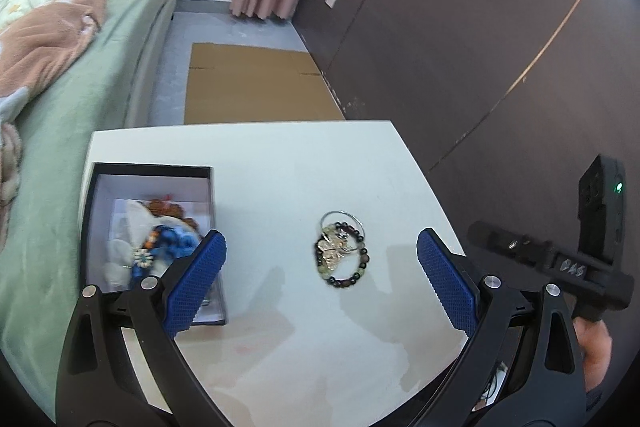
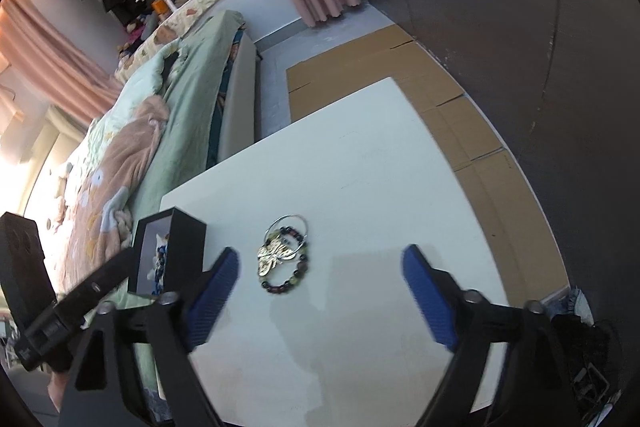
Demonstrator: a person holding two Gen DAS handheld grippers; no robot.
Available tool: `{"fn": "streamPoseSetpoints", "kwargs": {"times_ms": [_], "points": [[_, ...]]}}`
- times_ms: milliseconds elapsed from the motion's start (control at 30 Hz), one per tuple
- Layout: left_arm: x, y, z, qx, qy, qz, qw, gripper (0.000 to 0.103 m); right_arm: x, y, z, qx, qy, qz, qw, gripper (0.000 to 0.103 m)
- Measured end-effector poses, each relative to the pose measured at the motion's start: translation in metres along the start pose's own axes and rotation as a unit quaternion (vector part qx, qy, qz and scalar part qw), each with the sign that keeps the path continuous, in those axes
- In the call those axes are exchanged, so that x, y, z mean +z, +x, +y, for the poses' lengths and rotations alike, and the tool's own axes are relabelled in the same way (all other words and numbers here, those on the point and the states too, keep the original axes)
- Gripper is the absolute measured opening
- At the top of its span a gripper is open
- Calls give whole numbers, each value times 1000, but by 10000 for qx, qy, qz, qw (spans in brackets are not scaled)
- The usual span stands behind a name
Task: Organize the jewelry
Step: 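Move the left gripper to the silver hoop and close on it, then lift the silver hoop with the left gripper while the right gripper grasps the gold butterfly brooch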
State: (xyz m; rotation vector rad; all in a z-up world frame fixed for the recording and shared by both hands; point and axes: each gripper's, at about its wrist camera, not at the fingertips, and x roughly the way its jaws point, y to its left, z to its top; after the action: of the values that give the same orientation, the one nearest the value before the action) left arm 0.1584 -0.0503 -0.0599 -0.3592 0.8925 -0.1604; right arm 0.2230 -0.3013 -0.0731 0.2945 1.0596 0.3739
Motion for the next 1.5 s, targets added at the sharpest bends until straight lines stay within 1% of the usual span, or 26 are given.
{"fn": "streamPoseSetpoints", "kwargs": {"times_ms": [33, 133, 167, 300, 533, 667, 800, 900, 967, 1000, 1067, 1100, 1167, 1200, 1267, 1333, 1500], "points": [[0, 6, -4, -31, 65, 80, 9999, 96, 2, -1, -4, -31, 56, -22, 10000, 96], [-2, 23, -15, 53, 301, 315, 9990, 96, 7, 1, -12, -15, 165, 9, 9999, 95], [-3, 30, -18, 70, 347, 406, 9985, 98, 9, 2, -15, -3, 189, 38, 9998, 95], [-4, 54, -23, 136, 364, 652, 9971, 98, 14, 9, -24, -16, 329, 144, 9994, 95], [-4, 85, -32, 137, 440, 804, 9957, 98, 25, 13, -38, -46, 533, 118, 9985, 95], [-3, 104, -36, 185, 509, 893, 9945, 98, 30, 18, -43, -134, 588, 160, 9981, 95], [-3, 117, -42, 381, 687, 972, 9922, 97, 35, 27, -47, -332, 647, 299, 9969, 95], [-6, 129, -46, 493, 800, 1152, 9889, 85, 36, 34, -48, -394, 641, 387, 9964, 95], [-9, 132, -50, 620, 936, 1132, 9872, 82, 35, 36, -47, -451, 596, 413, 9963, 95], [-9, 133, -52, 710, 997, 1127, 9861, 78, 35, 37, -46, -465, 571, 422, 9964, 95], [-10, 133, -56, 936, 1119, 1036, 9839, 64, 35, 37, -44, -459, 566, 421, 9965, 95], [-10, 132, -56, 1009, 1133, 1004, 9833, 51, 35, 36, -43, -459, 560, 418, 9965, 95], [-9, 127, -52, 737, 1000, 1036, 9868, 50, 34, 35, -45, -460, 545, 419, 9966, 95], [-9, 122, -50, 679, 951, 1002, 9881, 50, 34, 36, -44, -464, 533, 426, 9966, 95], [-6, 113, -48, 736, 971, 856, 9888, 50, 33, 37, -44, -481, 495, 451, 9966, 95], [-1, 99, -42, 616, 823, 746, 9919, 50, 33, 39, -42, -485, 485, 473, 9965, 95], [8, 77, -25, 471, 521, 578, 9959, 50, 29, 40, -30, -396, 394, 447, 9974, 95]]}}
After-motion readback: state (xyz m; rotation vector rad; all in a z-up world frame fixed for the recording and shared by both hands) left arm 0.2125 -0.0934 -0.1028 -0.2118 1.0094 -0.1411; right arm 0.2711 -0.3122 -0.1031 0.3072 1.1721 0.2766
